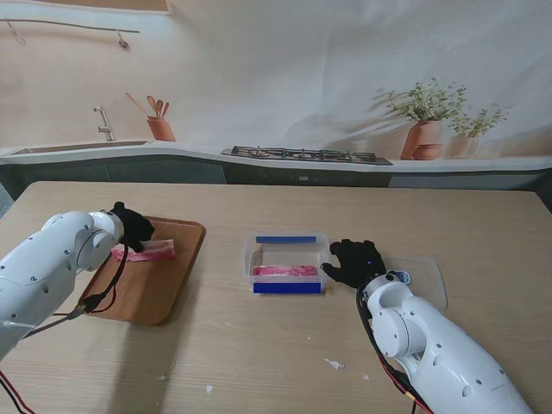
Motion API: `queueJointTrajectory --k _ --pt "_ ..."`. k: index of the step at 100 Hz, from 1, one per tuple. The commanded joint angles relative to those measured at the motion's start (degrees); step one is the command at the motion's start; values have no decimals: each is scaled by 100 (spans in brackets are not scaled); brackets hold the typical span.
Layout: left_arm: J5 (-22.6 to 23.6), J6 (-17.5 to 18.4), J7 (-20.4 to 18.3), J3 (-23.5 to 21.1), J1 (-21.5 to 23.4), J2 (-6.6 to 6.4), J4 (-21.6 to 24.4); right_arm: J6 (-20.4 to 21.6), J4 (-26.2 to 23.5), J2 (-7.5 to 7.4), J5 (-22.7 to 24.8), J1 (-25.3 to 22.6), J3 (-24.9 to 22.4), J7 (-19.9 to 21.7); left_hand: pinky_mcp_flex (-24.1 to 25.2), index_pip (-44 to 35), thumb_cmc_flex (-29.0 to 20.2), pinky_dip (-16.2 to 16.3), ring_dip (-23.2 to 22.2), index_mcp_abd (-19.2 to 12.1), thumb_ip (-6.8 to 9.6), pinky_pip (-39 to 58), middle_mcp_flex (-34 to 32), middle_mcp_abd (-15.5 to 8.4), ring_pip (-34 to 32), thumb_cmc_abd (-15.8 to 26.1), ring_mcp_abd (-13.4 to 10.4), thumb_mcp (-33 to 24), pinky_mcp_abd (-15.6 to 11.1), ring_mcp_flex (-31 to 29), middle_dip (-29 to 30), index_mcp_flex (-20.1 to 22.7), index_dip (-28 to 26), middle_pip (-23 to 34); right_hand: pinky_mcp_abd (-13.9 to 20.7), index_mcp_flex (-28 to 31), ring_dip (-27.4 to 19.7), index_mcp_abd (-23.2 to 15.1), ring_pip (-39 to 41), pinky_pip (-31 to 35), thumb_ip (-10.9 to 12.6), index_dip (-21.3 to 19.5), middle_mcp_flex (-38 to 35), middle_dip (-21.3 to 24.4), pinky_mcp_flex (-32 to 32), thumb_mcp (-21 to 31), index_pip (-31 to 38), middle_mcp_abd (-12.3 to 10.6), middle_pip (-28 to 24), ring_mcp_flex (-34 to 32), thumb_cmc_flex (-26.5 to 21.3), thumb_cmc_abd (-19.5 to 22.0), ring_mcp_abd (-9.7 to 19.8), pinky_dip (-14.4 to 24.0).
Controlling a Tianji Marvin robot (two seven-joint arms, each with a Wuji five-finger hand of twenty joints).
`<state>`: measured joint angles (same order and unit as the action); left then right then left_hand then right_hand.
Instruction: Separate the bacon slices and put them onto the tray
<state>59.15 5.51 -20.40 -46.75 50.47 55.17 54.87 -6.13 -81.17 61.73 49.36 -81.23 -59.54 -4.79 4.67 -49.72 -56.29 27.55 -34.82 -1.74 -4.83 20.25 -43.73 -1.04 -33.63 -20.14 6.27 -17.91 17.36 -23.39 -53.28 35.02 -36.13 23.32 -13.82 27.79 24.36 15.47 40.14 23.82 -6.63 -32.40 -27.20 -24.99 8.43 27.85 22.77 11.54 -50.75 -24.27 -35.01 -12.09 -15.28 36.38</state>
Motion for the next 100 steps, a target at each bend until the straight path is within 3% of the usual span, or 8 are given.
queueJointTrajectory --k 1,25,41,48,53,70,87,100 --pt "-66 -5 41 42 -61 40 -88 1 28 46 19 -78 25 111 40 -376 -439 125 79 -349 -84 -190 47 -148 52 228 18 -48 -8 151 117 81 24 130 -108 -63 36 -787 109 -6 248 107 121 18 -49 -26 -72 -60 -45 -34 -117 108 -100 91" --pt "-113 79 500 245 -181 71 -308 -9 32 46 23 -76 32 109 43 -432 -356 207 89 -415 -91 -15 198 -123 18 152 24 -167 16 136 374 104 58 238 -100 -58 37 -789 110 -7 249 105 114 16 -52 -32 -69 -63 -47 -37 -116 108 -107 92" --pt "-192 21 643 628 -386 83 -500 -20 35 48 3 -68 46 119 39 475 -135 57 298 -221 -154 53 1198 -5 254 -42 35 -537 16 324 2272 124 1235 752 -105 -55 36 -786 108 -8 249 105 119 16 -48 -35 -70 -62 -45 -34 -113 105 -109 93" --pt "-229 9 655 798 -466 81 -558 -16 33 48 4 -72 40 118 39 1310 492 36 422 -42 -244 60 1730 164 436 -85 9 -1263 9 563 2821 -188 1537 553 -112 -60 36 -783 108 -9 249 106 118 16 -46 -37 -72 -56 -45 -35 -112 98 -108 92" --pt "-223 2 750 889 -501 83 -602 -17 32 49 4 -76 33 110 31 1782 1236 34 549 171 -45 109 2069 187 619 -43 -21 -2102 -1 761 3007 -555 1629 424 -110 -63 36 -783 109 -10 250 106 116 16 -49 -34 -73 -59 -46 -36 -115 103 -105 91" --pt "-198 21 942 996 -562 87 -673 -16 34 51 5 -80 23 95 23 2563 2031 -39 840 422 -25 94 2969 325 1064 -354 -12 -2413 -21 1305 3379 -1634 1952 140 -108 -66 36 -780 107 -13 249 106 120 17 -55 -38 -75 -57 -43 -33 -110 102 -108 90" --pt "8 113 863 674 -420 57 -479 -5 37 52 -1 -82 16 89 40 2789 2308 -84 890 509 -72 19 3163 379 1155 -604 1 -2460 -19 1489 3485 -1953 2085 30 -108 -68 35 -783 107 -12 249 105 121 15 -54 -39 -75 -56 -45 -34 -110 105 -104 92" --pt "68 205 777 -232 55 122 69 2 35 54 -10 -84 11 83 72 2720 2445 -29 816 615 -75 -84 3083 447 1092 -546 113 -2307 45 1521 3347 -1830 2089 304 -106 -77 36 -784 107 -11 250 106 119 16 -52 -38 -78 -59 -45 -32 -115 100 -105 93"
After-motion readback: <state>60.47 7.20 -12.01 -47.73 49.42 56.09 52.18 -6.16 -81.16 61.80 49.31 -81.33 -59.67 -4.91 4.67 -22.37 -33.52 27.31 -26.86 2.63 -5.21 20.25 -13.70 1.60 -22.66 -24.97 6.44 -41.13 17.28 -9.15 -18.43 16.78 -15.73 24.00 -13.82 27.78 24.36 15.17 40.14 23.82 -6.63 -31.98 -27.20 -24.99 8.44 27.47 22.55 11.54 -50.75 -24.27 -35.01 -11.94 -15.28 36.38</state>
